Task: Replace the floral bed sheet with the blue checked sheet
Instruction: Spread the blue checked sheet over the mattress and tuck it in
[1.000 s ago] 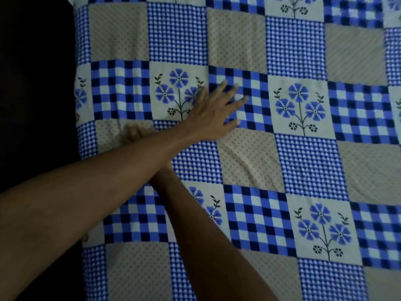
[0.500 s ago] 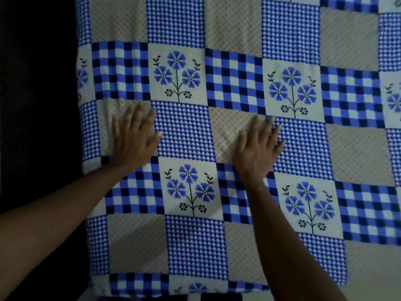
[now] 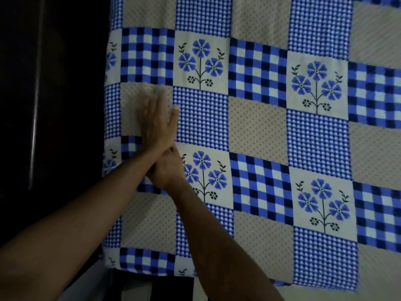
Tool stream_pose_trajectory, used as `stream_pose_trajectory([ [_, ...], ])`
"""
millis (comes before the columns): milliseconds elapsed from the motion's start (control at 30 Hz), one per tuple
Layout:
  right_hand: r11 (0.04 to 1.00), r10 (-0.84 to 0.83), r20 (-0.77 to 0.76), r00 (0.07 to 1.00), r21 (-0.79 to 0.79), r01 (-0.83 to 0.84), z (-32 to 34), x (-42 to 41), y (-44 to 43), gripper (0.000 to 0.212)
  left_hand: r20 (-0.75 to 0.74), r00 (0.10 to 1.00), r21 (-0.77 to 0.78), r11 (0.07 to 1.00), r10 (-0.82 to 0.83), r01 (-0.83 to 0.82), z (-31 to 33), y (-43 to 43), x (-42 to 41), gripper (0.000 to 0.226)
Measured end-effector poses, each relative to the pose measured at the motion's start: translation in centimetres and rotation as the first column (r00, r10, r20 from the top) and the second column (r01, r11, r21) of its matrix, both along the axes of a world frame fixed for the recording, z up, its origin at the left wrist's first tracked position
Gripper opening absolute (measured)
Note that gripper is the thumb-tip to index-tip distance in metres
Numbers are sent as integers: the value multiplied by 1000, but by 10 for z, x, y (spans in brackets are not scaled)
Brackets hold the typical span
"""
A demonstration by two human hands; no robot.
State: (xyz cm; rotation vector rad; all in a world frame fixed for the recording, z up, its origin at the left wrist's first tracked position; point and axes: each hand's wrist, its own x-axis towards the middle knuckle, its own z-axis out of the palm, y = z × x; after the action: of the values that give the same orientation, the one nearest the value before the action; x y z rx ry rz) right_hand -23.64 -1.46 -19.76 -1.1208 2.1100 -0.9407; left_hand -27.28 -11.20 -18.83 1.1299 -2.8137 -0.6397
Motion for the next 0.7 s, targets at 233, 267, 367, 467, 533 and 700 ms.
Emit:
stream_pose_trajectory([
  [233,807,-572,-382,726,-102,581,-10,-102,119,31,56,875,1,876,-481,482,-14,52,-57,58],
  [267,770,-574,-431,696,4,638,-14,-116,126,39,109,870,-38,873,-481,487,-23,53,-53,59],
  [367,697,-476,-475,740,309,647,-26,-136,112,57,180,918,-142,914,-353,379,-42,35,-32,64],
  [467,769,-358,-457,814,351,535,-27,-132,61,60,175,970,-209,956,-169,204,-46,-11,-8,66],
  [533,818,-266,-479,836,347,459,-29,-123,19,59,201,975,-260,955,-94,146,-47,-47,11,66],
  [700,912,-32,-459,888,351,214,-33,-90,-83,62,157,979,-179,978,131,-102,-49,-114,47,66],
])
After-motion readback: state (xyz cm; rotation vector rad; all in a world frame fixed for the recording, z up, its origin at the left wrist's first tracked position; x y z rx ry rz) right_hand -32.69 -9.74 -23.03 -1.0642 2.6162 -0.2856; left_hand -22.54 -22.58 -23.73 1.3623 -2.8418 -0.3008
